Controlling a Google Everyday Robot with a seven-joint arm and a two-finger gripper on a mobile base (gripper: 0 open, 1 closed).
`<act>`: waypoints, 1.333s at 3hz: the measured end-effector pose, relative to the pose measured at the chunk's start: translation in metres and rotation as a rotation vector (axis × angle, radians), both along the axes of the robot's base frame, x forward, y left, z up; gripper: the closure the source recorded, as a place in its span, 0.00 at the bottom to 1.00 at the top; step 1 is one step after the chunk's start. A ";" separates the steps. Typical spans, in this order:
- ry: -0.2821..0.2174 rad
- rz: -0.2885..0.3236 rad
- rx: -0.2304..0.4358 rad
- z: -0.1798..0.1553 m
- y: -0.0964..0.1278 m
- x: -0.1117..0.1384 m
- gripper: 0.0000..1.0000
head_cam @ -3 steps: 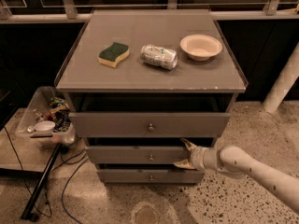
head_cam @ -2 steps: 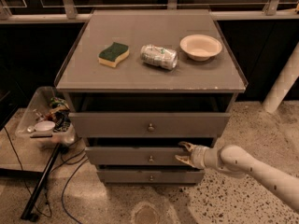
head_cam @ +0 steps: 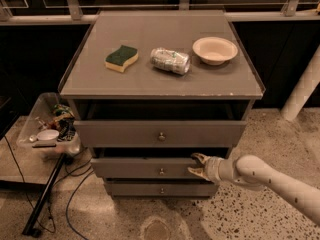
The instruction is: Open middle drawer
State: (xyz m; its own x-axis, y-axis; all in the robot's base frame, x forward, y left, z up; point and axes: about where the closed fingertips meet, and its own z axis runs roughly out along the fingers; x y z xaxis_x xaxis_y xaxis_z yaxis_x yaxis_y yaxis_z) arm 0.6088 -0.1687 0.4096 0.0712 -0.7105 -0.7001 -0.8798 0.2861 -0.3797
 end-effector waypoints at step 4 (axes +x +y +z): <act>0.014 -0.028 0.023 -0.005 -0.004 -0.029 1.00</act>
Offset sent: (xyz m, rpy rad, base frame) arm -0.3180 -0.0637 -0.1170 0.2197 0.1559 -0.2382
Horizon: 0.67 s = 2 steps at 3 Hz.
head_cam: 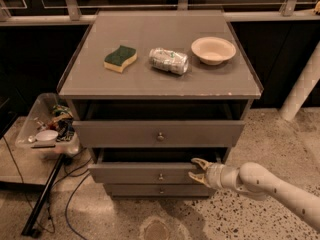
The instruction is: Open middle drawer
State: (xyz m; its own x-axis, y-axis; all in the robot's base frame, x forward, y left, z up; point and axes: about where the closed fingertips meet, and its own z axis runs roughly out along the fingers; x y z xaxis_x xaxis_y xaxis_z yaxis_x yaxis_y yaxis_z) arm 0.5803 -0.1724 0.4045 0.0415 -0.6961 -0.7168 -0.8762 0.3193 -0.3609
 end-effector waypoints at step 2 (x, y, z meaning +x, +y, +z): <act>0.000 0.000 0.000 0.000 0.000 0.000 0.59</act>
Offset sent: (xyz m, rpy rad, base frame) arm 0.0000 0.0000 0.0000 0.0000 0.0000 0.0000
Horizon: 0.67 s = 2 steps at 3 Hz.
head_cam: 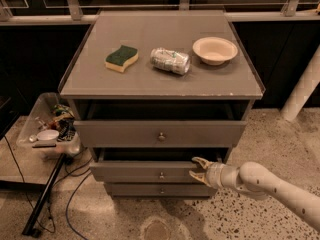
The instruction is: Open middle drawer
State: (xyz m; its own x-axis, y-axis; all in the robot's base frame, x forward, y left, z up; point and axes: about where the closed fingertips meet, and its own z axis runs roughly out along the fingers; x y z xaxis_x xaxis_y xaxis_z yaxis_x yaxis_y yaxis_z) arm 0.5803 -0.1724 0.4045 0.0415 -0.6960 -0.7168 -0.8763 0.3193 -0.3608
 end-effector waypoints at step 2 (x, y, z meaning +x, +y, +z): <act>0.000 0.000 0.000 0.005 0.000 0.001 0.84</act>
Offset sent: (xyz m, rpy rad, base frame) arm -0.0113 -0.0066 -0.0031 -0.0009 -0.0031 0.0058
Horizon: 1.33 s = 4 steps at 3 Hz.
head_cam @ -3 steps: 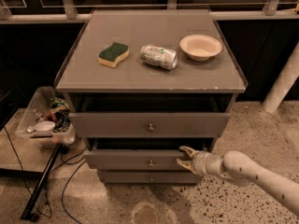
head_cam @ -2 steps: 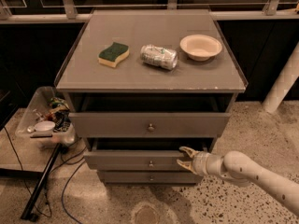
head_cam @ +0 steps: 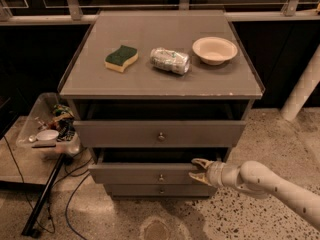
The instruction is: Open middle drawer
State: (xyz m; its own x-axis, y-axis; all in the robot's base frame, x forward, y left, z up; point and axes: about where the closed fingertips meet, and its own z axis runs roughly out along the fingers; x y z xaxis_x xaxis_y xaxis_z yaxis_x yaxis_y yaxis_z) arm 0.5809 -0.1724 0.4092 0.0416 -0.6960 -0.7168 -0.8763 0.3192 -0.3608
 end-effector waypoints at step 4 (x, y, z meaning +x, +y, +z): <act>-0.029 0.028 0.001 0.007 -0.003 -0.044 1.00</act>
Offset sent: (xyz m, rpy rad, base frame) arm -0.1364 -0.0509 -0.0016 -0.0102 -0.0738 0.0267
